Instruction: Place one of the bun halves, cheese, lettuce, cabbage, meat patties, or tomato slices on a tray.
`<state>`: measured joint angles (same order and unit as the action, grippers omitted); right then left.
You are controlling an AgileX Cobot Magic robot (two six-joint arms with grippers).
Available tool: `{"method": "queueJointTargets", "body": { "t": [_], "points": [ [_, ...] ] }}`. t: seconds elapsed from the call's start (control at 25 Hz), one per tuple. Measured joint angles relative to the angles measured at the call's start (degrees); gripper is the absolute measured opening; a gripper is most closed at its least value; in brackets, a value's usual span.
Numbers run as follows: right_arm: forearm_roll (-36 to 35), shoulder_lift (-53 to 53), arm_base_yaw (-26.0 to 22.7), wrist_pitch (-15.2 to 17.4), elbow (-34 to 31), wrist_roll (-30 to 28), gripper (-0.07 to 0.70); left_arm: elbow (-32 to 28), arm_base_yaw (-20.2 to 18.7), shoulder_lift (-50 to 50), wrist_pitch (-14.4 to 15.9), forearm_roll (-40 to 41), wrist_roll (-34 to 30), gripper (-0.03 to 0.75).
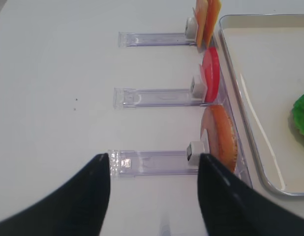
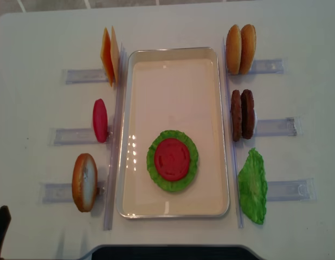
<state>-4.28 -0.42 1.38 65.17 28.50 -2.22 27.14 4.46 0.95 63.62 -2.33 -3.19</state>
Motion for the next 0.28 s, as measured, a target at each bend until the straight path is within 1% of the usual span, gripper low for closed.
{"method": "queueJointTargets", "body": {
  "t": [0.28],
  "points": [
    [0.0, 0.0, 0.0, 0.0, 0.0, 0.0, 0.440, 0.0, 0.0, 0.0, 0.0, 0.0, 0.0, 0.442]
  ]
}}
